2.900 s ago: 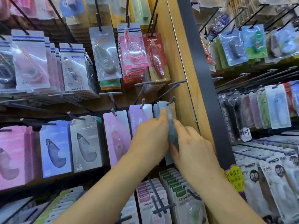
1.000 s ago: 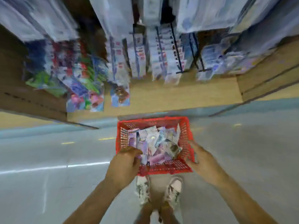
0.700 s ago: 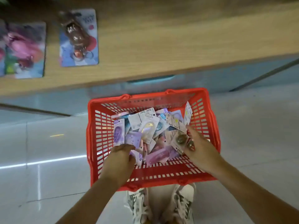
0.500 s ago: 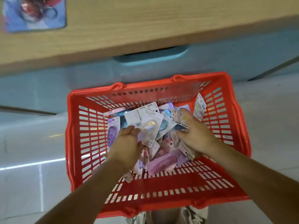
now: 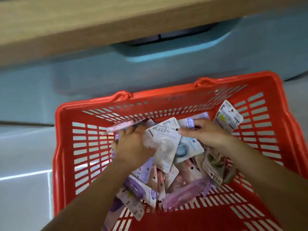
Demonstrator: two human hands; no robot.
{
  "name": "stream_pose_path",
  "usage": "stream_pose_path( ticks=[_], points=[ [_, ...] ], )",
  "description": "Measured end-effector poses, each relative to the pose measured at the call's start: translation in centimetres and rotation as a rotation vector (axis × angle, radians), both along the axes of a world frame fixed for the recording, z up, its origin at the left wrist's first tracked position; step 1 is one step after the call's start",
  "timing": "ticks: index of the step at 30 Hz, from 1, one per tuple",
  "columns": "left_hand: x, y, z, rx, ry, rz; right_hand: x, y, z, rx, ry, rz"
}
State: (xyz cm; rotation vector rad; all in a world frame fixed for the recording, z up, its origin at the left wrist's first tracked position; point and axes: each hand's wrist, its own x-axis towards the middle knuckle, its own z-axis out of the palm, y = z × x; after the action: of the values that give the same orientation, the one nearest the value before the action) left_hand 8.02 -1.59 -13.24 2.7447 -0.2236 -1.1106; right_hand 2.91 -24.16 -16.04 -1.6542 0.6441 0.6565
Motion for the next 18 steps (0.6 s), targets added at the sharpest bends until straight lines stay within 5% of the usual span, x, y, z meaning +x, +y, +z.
stream_pose_path(
  ticks=[3,6,14,18],
  points=[
    [-1.3,0.0,2.2,0.049,-0.152,-0.279,-1.3,0.5,2.9,0.138,0.003,0.211],
    [-2.4,0.1,2.3,-0.104,-0.048,-0.316,-2.0,1.7,4.0,0.109,-0.006,0.463],
    [-4.1,1.1,2.9,-0.261,0.019,-0.456,-3.0,2.0,5.0,0.378,-0.024,0.440],
    [-5.4,1.6,3.4,-0.425,-0.031,-0.436,-3.0,1.5,4.6,0.281,0.088,0.364]
  ],
)
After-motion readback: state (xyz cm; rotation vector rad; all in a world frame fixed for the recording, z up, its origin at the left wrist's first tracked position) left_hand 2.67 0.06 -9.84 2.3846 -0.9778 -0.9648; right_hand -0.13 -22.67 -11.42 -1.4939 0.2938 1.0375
